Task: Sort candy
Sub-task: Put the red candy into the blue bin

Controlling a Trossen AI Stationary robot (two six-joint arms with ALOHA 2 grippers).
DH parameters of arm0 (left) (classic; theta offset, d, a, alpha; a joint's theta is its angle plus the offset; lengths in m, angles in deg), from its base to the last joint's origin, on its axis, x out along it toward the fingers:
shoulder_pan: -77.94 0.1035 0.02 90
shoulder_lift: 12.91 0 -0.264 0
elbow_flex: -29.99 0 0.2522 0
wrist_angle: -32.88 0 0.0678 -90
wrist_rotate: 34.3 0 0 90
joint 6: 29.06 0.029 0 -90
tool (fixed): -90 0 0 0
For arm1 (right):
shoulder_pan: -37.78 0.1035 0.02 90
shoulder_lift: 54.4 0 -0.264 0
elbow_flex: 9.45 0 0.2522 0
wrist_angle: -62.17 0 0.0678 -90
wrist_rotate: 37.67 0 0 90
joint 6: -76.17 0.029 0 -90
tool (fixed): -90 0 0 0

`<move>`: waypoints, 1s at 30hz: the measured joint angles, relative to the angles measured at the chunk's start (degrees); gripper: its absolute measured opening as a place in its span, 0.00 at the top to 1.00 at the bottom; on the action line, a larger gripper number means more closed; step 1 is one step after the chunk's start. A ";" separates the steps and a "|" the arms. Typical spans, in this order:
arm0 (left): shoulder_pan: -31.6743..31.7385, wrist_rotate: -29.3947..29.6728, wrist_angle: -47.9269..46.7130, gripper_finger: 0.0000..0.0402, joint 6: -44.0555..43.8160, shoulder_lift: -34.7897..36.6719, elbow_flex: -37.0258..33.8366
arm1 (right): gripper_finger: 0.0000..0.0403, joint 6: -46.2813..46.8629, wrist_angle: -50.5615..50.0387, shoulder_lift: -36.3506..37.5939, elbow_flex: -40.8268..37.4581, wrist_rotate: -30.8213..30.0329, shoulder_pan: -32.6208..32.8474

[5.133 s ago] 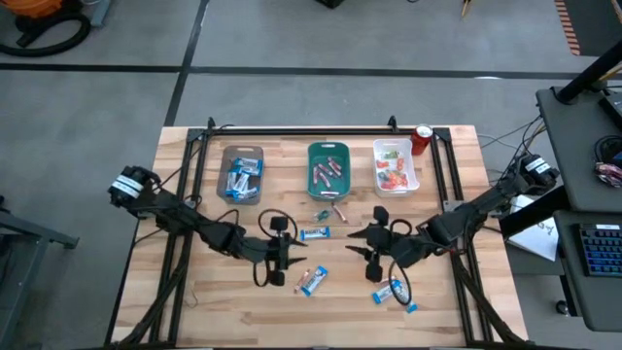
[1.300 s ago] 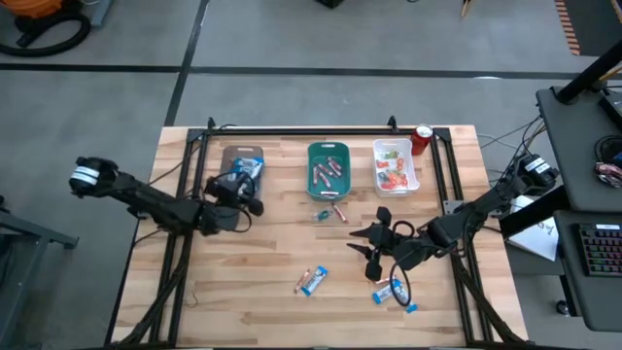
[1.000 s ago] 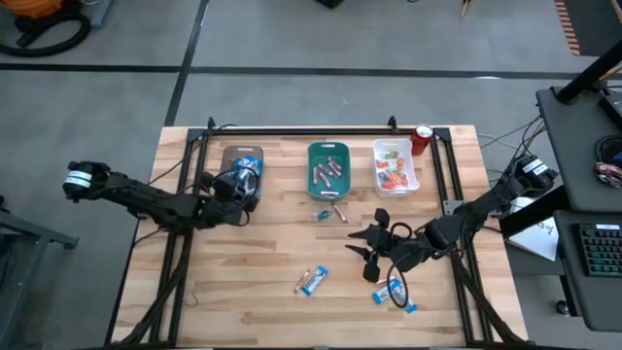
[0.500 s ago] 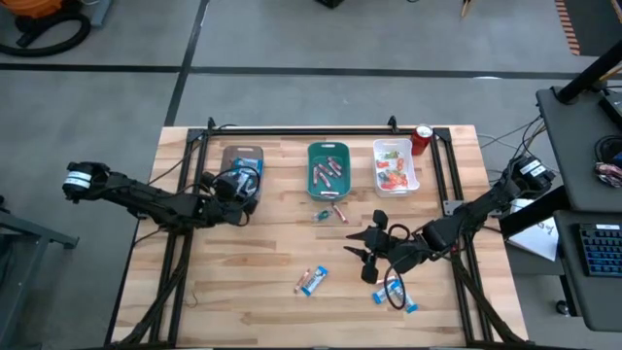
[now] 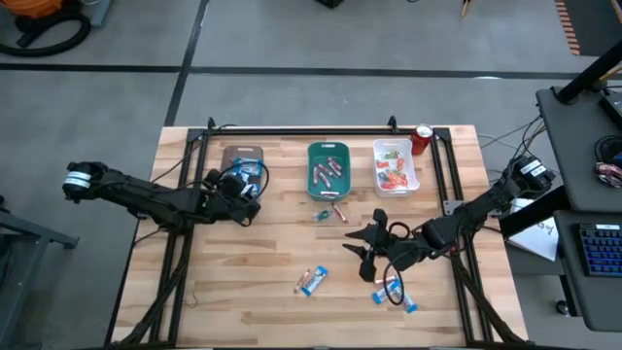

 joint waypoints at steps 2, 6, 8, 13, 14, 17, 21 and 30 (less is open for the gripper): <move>-0.07 -1.34 -3.50 0.53 -0.01 0.00 2.66 | 0.69 2.15 -0.15 0.00 0.00 0.02 -0.61; -0.91 -3.57 -6.12 0.54 0.54 0.00 7.13 | 0.69 7.42 -0.21 -0.35 0.00 0.07 -2.69; -2.39 -3.57 -6.02 0.55 1.17 0.00 8.60 | 0.69 9.36 -0.23 -0.89 0.00 0.74 -4.02; -8.25 -3.18 0.37 0.56 3.30 0.00 9.69 | 0.69 11.81 -0.76 -2.60 0.00 2.30 -7.33; -9.91 -3.16 3.05 0.57 4.31 0.00 9.40 | 0.69 12.43 -0.84 -3.11 0.00 2.43 -7.95; -15.01 -3.24 10.37 0.58 7.61 0.00 8.02 | 0.69 15.16 -1.28 -4.06 0.00 2.79 -9.56; -21.38 -3.58 18.61 0.59 10.92 0.00 6.03 | 0.69 19.21 -2.15 -5.74 0.00 4.25 -11.52; -25.35 -3.09 22.06 0.59 10.44 -0.02 5.36 | 0.72 23.27 -3.61 -10.78 0.00 7.68 -15.01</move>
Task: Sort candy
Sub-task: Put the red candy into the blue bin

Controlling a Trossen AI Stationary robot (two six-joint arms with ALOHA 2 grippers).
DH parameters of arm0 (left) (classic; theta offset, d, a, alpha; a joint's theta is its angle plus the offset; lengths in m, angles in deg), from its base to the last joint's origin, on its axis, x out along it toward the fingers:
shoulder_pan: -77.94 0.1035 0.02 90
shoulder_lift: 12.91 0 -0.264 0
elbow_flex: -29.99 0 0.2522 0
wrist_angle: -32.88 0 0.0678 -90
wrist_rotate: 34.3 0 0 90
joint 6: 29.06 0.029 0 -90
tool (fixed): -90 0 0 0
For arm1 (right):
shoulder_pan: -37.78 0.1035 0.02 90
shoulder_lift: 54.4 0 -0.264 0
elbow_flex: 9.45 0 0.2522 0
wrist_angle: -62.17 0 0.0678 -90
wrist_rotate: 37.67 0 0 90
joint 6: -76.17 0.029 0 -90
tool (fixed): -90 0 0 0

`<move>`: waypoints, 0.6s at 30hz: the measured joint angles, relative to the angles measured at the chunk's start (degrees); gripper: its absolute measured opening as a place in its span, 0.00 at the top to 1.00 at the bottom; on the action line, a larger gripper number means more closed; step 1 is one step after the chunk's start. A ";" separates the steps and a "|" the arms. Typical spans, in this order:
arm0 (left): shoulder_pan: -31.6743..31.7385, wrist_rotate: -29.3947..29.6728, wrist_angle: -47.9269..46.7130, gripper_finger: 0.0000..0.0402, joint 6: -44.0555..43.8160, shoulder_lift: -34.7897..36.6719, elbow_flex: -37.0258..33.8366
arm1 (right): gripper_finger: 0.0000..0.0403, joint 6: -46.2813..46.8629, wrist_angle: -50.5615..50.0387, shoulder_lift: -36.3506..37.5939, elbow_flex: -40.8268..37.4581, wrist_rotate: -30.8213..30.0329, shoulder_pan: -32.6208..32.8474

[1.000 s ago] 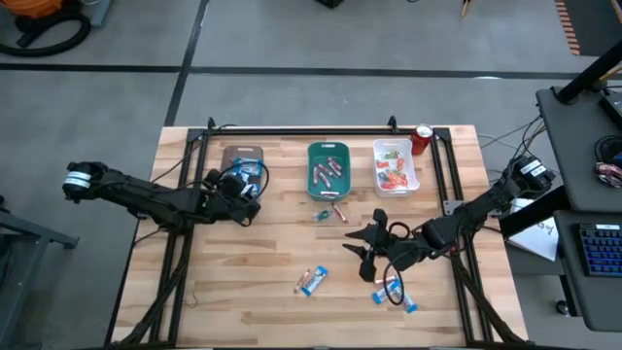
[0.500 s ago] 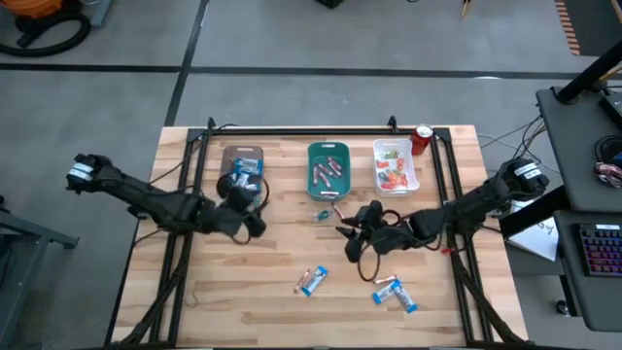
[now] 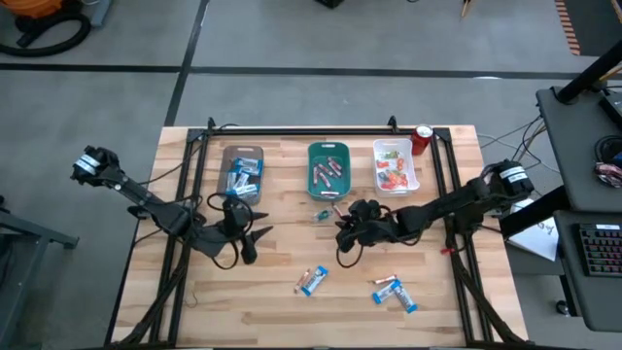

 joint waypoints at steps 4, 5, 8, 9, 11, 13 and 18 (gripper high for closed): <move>0.02 0.08 -0.02 0.59 0.00 -0.02 0.00 | 0.72 0.41 -1.09 -2.31 0.21 1.87 -1.21; 0.02 0.08 -0.06 0.59 0.00 -0.02 0.00 | 0.72 0.19 -1.53 -3.02 0.42 1.89 -1.51; 0.02 0.17 -0.06 0.59 0.00 -0.02 0.00 | 0.72 -1.77 -1.83 -5.66 0.89 1.89 -2.41; 0.02 0.18 -0.08 0.59 0.00 -0.02 -0.02 | 0.72 -2.17 -1.77 -6.54 1.00 1.87 -2.65; 0.02 0.19 -0.06 0.59 0.00 -0.02 -0.02 | 0.72 -2.62 -1.94 -8.21 1.37 1.83 -3.12; 0.04 0.19 -0.08 0.59 0.00 -0.02 -0.02 | 0.73 -3.28 -1.75 -9.94 1.95 1.81 -3.46; 0.07 0.19 -0.09 0.59 0.11 -0.02 -0.02 | 0.73 -4.20 -1.86 -14.20 3.21 1.24 -4.01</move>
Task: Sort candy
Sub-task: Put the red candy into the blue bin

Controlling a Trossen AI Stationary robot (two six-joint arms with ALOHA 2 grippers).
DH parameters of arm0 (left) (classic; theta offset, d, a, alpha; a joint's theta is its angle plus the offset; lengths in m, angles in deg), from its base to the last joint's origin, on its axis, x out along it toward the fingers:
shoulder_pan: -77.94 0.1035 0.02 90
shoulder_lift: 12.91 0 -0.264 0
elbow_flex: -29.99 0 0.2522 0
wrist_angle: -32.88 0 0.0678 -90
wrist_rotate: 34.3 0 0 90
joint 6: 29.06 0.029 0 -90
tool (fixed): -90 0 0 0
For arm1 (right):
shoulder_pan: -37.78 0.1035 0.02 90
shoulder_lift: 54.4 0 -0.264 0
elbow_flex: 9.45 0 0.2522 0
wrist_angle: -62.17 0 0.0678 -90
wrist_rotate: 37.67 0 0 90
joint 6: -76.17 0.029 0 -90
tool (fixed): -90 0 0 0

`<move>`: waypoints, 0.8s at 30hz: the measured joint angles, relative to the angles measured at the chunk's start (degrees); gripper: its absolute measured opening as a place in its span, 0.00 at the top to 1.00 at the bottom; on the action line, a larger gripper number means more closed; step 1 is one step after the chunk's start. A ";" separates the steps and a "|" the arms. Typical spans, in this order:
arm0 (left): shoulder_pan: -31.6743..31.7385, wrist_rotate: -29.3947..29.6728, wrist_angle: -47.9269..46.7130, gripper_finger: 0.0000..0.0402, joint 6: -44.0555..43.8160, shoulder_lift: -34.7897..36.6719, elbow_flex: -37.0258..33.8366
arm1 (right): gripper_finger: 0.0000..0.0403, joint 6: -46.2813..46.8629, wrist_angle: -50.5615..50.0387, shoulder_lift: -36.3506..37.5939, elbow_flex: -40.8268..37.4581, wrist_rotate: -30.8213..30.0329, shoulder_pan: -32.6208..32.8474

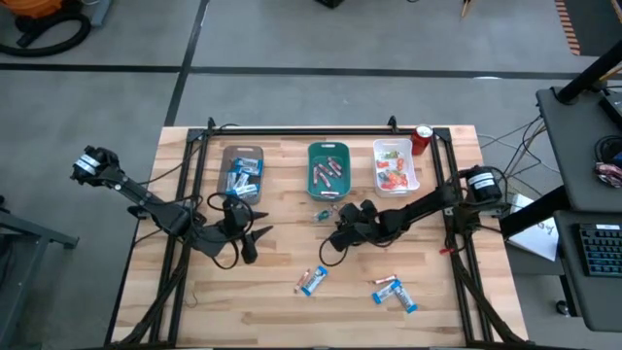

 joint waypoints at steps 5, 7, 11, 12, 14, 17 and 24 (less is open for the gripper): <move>0.00 0.02 -0.05 0.59 0.02 0.00 -0.04 | 0.77 0.03 0.40 -2.14 0.79 -0.27 0.04; 0.00 0.02 -0.04 0.59 0.02 0.00 -0.04 | 0.81 0.07 0.46 -2.19 0.82 -0.06 0.11; 0.00 0.02 -0.05 0.59 0.04 0.00 -0.04 | 0.92 -0.86 0.41 -1.50 0.80 0.72 0.49; 0.00 0.02 -0.05 0.59 0.04 0.00 -0.04 | 0.94 -1.43 0.20 -1.02 0.76 0.89 0.71; 0.00 0.02 -0.06 0.59 0.04 0.00 -0.04 | 0.97 -3.47 -0.63 0.41 0.63 1.79 1.11; 0.00 0.02 -0.06 0.59 0.05 0.00 -0.04 | 0.98 -6.72 -2.73 3.86 0.57 2.94 1.51; 0.00 0.00 -0.15 0.59 0.10 0.00 -0.04 | 0.95 -27.64 -12.17 10.92 0.63 7.78 1.47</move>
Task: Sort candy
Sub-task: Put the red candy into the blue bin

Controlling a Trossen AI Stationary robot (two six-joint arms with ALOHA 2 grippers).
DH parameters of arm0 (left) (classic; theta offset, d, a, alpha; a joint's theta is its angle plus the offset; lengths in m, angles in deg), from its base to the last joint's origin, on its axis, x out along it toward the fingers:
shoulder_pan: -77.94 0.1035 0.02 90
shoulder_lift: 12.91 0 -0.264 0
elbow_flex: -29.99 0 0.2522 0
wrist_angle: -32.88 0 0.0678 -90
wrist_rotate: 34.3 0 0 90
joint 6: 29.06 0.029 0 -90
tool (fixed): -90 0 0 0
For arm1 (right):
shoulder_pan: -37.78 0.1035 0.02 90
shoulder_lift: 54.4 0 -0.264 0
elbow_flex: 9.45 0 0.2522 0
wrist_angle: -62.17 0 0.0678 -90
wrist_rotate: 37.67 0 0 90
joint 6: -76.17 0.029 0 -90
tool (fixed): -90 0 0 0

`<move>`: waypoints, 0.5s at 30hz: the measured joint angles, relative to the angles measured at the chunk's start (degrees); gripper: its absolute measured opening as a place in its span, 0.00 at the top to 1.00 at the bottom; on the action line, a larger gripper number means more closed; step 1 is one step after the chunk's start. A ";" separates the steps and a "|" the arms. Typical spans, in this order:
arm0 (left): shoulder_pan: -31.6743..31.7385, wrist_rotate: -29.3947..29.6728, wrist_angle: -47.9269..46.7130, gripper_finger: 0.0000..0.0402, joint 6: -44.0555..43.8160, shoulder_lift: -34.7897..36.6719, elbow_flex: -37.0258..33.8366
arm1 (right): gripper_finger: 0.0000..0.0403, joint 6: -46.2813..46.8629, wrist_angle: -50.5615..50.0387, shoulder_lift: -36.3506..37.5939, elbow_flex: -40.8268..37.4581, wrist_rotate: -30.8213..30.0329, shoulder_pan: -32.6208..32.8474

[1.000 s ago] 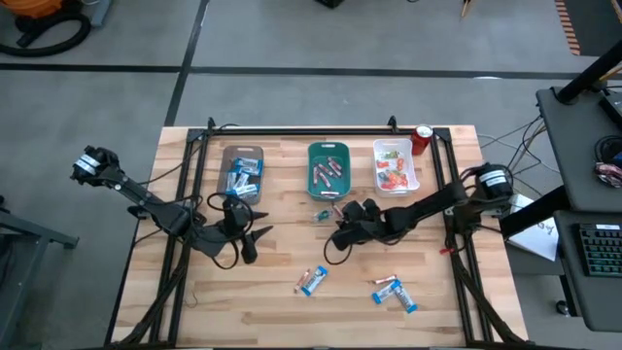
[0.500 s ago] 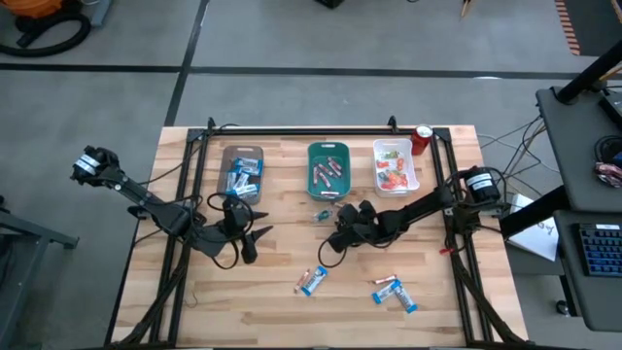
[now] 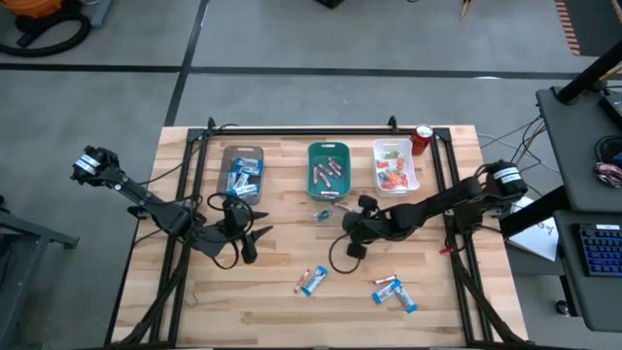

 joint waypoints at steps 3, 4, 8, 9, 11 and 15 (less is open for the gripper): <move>0.00 0.00 0.01 0.59 0.18 0.00 0.00 | 0.90 -6.20 -2.98 0.55 0.01 0.84 -0.51; 0.00 0.00 -0.01 0.59 0.19 0.00 0.00 | 0.88 -7.25 -3.19 0.53 -0.01 0.77 -0.96; 0.00 0.00 0.02 0.59 0.19 0.00 -0.44 | 0.78 -9.04 -2.86 -0.21 0.03 -0.85 -2.75; 0.00 0.01 0.12 0.59 0.19 0.00 -0.57 | 0.76 -8.86 -3.33 -0.68 -0.01 -1.94 -3.14; 0.00 0.01 0.39 0.59 0.12 0.00 -0.92 | 0.72 -8.51 -3.10 -1.41 -0.03 -2.36 -4.20; 0.00 0.00 1.27 0.59 -0.30 0.00 -1.97 | 0.68 -7.70 -1.83 -2.87 -0.01 -2.73 -6.13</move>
